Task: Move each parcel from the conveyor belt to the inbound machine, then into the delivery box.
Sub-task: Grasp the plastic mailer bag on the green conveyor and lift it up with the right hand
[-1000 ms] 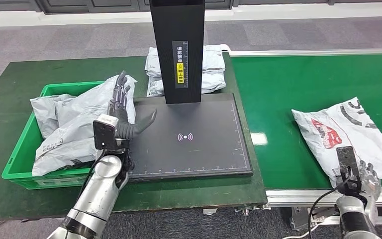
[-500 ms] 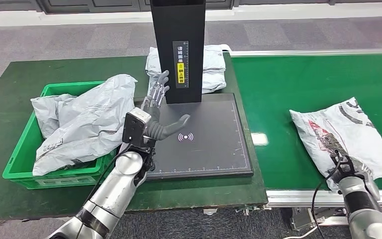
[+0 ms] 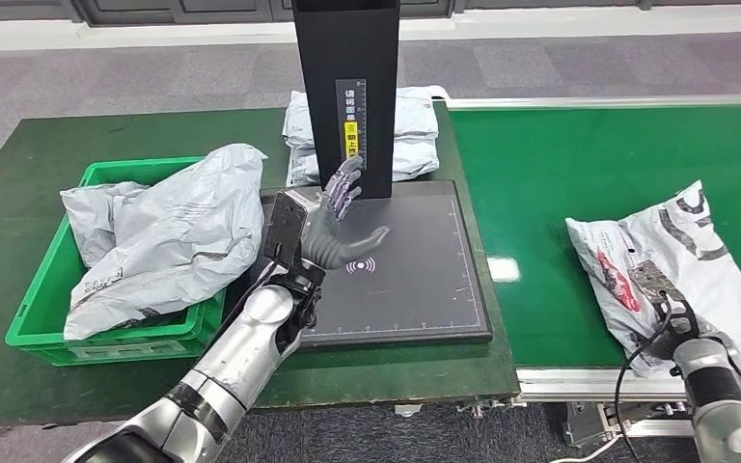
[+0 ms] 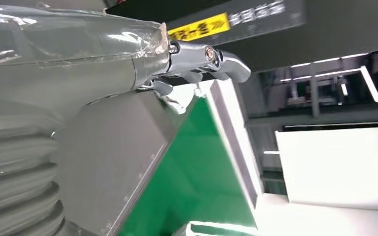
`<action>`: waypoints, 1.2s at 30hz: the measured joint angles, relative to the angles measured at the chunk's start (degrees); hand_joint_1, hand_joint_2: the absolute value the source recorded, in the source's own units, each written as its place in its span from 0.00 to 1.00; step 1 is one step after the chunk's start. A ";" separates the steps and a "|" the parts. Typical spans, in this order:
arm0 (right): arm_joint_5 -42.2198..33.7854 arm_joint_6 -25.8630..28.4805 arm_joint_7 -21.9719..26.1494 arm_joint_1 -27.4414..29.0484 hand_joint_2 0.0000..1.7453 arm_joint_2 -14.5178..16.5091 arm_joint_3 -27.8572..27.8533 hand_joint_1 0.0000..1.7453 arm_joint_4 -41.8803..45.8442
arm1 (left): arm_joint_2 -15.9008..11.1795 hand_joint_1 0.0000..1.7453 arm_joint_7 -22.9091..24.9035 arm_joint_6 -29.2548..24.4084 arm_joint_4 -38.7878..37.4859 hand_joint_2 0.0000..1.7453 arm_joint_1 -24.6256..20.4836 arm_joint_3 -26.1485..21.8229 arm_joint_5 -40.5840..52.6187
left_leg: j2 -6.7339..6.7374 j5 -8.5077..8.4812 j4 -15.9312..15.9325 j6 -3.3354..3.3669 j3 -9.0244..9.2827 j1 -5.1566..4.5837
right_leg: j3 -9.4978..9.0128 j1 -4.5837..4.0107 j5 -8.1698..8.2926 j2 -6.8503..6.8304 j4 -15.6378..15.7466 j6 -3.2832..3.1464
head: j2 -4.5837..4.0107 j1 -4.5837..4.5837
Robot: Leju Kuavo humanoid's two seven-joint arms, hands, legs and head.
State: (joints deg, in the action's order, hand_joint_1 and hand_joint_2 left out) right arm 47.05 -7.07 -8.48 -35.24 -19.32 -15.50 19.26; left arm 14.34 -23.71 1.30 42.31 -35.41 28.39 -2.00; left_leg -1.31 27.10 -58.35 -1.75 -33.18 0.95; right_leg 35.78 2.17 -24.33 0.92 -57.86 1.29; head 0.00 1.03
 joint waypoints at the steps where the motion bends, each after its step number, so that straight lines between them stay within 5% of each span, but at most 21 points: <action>1: -0.20 -0.24 0.27 0.11 1.00 -0.16 0.00 1.00 -0.09 | 0.19 0.00 -0.13 0.04 -1.00 1.00 -0.36 0.00 -0.26 | 0.00 0.00 0.00 0.00 0.00 0.00 | 0.00 0.00 0.00 0.00 0.00 0.00 | 0.00 0.00; 11: -0.97 1.52 1.88 0.37 1.00 -0.70 0.00 1.00 -0.56 | 0.87 0.00 -0.35 -0.03 -5.26 1.00 -1.94 0.00 -1.03 | 0.01 0.01 0.02 0.00 -0.04 0.00 | 0.02 0.00 -0.01 0.01 0.00 0.01 | 0.00 0.00; 16: -2.74 13.95 12.73 -0.56 1.00 0.40 0.00 1.00 0.73 | 0.68 0.00 -0.11 -2.05 -5.31 1.00 -1.57 -0.02 -1.87 | 0.04 0.00 0.03 0.00 -0.41 0.01 | -0.01 0.02 0.00 0.02 -0.03 0.01 | 0.00 -0.01; 19: -5.13 14.95 20.39 -1.85 1.00 3.07 0.03 1.00 4.64 | 0.56 0.00 -0.44 -3.83 -5.34 1.00 -1.27 -0.18 -2.29 | 0.14 0.01 0.05 -0.01 -0.47 0.02 | 0.00 0.00 0.00 0.10 -0.04 0.01 | 0.00 0.01; 22: -7.83 12.81 22.92 -2.44 1.00 6.77 1.53 1.00 10.55 | 0.56 0.00 -1.36 -5.14 -5.60 1.00 -1.26 -0.78 -2.30 | 0.09 -0.10 0.07 -0.07 -0.14 0.09 | 0.05 -0.06 0.02 0.09 -0.05 -0.03 | 0.00 0.02; 29: -15.73 8.51 22.08 -4.11 1.00 15.14 15.84 1.00 22.12 | 0.61 0.00 -3.47 -8.66 -6.77 1.00 -1.99 -2.98 -2.36 | 0.15 -0.19 0.09 -0.15 -0.16 0.16 | 0.23 -0.10 0.08 0.20 -0.18 -0.11 | 0.00 0.00; 36: -21.68 4.92 21.10 -10.88 1.00 23.35 31.65 1.00 22.86 | 0.74 0.00 -4.77 -11.21 -7.80 1.00 -2.83 -5.37 -2.40 | 0.10 -0.29 0.09 -0.25 -0.20 0.18 | 0.37 -0.16 0.12 0.17 -0.19 -0.17 | 0.00 0.01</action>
State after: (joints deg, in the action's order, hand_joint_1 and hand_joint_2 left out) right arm 25.37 -2.15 12.61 -46.12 4.02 16.15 42.12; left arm 15.08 -28.48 -9.91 34.51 -38.24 23.03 -4.40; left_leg -1.20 26.81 -58.25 -2.01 -33.37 1.13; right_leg 36.16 2.02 -24.21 1.09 -58.05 1.12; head 0.00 1.04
